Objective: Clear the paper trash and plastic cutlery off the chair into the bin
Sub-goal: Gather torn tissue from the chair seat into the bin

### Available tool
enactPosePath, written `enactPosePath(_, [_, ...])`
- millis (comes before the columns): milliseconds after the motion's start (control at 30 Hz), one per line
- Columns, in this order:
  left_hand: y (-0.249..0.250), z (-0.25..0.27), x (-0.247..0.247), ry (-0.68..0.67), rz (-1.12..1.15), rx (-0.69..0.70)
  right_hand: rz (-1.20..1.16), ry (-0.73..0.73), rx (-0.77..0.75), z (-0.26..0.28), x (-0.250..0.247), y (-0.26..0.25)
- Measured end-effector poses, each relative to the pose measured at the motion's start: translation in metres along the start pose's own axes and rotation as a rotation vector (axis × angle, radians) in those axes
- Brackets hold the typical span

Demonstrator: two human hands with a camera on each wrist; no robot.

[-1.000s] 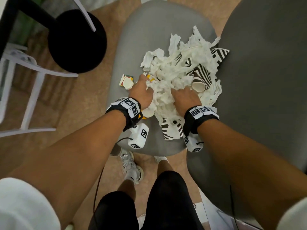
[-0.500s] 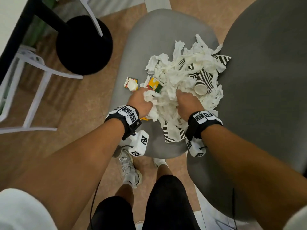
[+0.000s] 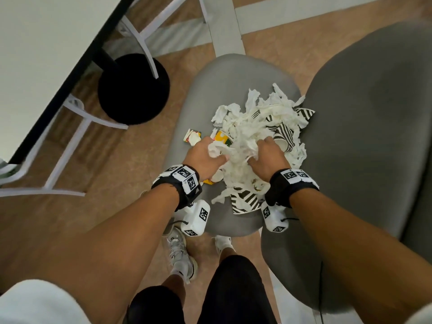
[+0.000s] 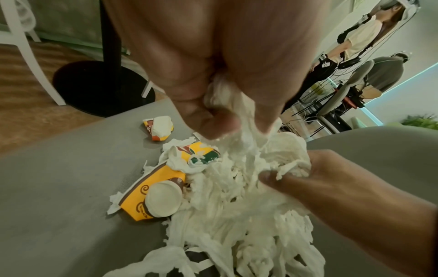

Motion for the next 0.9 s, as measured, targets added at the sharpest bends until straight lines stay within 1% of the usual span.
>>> enactPosePath(100, [0.0,0.009,0.001,-0.057,0.075,-0.021,-0.094,-0.043,0.076,0.008,-0.005,0.002])
enactPosePath(167, [0.003,0.016,-0.003,-0.05,0.092,-0.018,-0.153,-0.057,0.117,0.015,-0.01,0.002])
enactPosePath(300, [0.004,0.025,-0.005,-0.05,0.242,-0.019,-0.191,-0.03,0.087,0.024,-0.021,-0.005])
enactPosePath(367, [0.003,0.028,-0.006,-0.053,0.181,-0.004,-0.209,-0.006,0.114,0.029,-0.025,-0.009])
enactPosePath(400, [0.003,0.029,-0.007,-0.032,0.136,0.029,-0.222,-0.002,0.145,0.032,-0.026,-0.011])
enactPosePath(500, [0.0,0.036,-0.014,0.084,0.082,0.1,-0.238,-0.035,0.211,0.035,-0.017,-0.014])
enactPosePath(600, [-0.011,0.039,-0.011,0.129,0.073,0.114,-0.238,-0.045,0.245,0.033,-0.004,-0.014])
enactPosePath(667, [-0.022,0.037,-0.007,0.131,0.052,0.11,-0.298,-0.048,0.266,0.033,0.006,-0.014])
enactPosePath(767, [-0.037,0.03,0.002,0.067,0.096,0.058,-0.408,-0.11,0.266,0.034,0.024,-0.013])
enactPosePath(900, [-0.065,0.029,0.02,-0.05,0.318,-0.066,-0.505,-0.118,0.334,0.03,0.034,-0.014])
Point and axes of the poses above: each hand's wrist, its own z-axis away from the middle knuckle, its own x-axis out of the palm, y = z × x, the point moved 5 cm from there along -z, towards the middle knuckle, and after that the axes turned 1 degree about z, right-handed, at the moved point
